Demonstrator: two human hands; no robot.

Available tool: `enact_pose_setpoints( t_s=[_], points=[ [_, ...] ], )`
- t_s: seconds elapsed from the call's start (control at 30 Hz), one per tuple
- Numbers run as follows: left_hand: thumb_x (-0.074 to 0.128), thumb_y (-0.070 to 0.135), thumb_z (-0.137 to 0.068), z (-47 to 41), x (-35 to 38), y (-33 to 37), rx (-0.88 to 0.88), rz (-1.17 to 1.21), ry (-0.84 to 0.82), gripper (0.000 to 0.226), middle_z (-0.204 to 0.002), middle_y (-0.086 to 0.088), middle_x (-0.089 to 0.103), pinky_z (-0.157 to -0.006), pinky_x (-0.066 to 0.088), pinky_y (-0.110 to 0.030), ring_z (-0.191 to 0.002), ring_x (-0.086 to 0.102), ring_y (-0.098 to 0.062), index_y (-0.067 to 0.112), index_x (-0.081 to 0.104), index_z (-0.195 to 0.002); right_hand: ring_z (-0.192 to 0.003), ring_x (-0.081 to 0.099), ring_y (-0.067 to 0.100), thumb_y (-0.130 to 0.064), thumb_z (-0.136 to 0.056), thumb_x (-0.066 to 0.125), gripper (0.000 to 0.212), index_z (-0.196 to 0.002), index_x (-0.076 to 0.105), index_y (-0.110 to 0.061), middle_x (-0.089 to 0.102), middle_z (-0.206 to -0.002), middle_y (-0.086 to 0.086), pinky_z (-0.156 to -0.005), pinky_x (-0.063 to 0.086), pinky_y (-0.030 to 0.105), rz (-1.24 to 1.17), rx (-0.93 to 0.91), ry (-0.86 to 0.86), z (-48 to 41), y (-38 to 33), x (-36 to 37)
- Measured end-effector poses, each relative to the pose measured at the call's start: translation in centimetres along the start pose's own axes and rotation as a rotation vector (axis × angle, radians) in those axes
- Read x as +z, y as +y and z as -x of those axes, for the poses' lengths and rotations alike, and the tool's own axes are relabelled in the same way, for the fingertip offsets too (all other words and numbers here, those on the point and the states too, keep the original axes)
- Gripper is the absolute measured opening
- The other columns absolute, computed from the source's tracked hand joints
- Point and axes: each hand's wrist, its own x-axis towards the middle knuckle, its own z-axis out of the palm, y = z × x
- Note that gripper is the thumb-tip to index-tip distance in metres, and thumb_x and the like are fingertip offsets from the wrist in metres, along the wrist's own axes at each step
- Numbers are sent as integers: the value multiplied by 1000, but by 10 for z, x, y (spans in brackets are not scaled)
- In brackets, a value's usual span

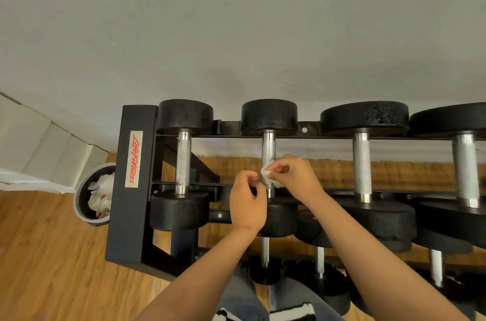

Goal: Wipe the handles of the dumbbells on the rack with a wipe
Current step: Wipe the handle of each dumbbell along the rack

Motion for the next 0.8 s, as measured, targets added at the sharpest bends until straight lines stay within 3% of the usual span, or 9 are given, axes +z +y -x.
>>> enact_pose_setpoints(
  t_s=[0.3, 0.47, 0.6, 0.73, 0.8],
  points=[
    [57, 10, -91, 1, 0, -1, 10, -2, 7, 20, -93, 16, 56, -77, 43, -8, -91, 54, 7, 28, 53, -99, -77, 56, 1, -9, -80, 74, 14, -92, 73, -17, 60, -83, -7, -74, 44, 9, -70, -32, 41, 23, 13, 11],
    [55, 12, -92, 1, 1, -1, -21, -11, 2, 17, -93, 17, 56, -77, 41, -9, -88, 54, 7, 26, 53, -101, -84, 60, 6, -7, -83, 71, 19, -89, 70, -25, 66, -93, -1, -76, 45, 11, -210, 37, 196, -16, 0, 1],
    [55, 11, -92, 1, 1, -2, -7, -1, 2, 17, -95, 15, 57, -76, 42, -9, -89, 55, 4, 26, 54, -100, -84, 59, 0, -8, -84, 70, 21, -91, 67, -27, 65, -89, -7, -76, 44, 6, -209, 25, 240, 6, 7, 14],
    [55, 10, -93, 0, 0, -2, -9, -2, 5, 18, -93, 14, 57, -73, 44, -10, -86, 54, 4, 27, 54, -99, -85, 62, 6, -11, -84, 71, 16, -92, 69, -25, 68, -89, -6, -77, 46, 15, -267, 44, 278, 1, 6, 19],
    [55, 11, -93, 0, -1, -2, -4, -6, 1, 18, -94, 13, 57, -73, 44, -10, -86, 54, 3, 28, 54, -97, -85, 60, 5, -15, -86, 70, 11, -94, 70, -22, 67, -92, -4, -73, 44, 11, -273, 68, 307, -18, -2, 15]
  ],
)
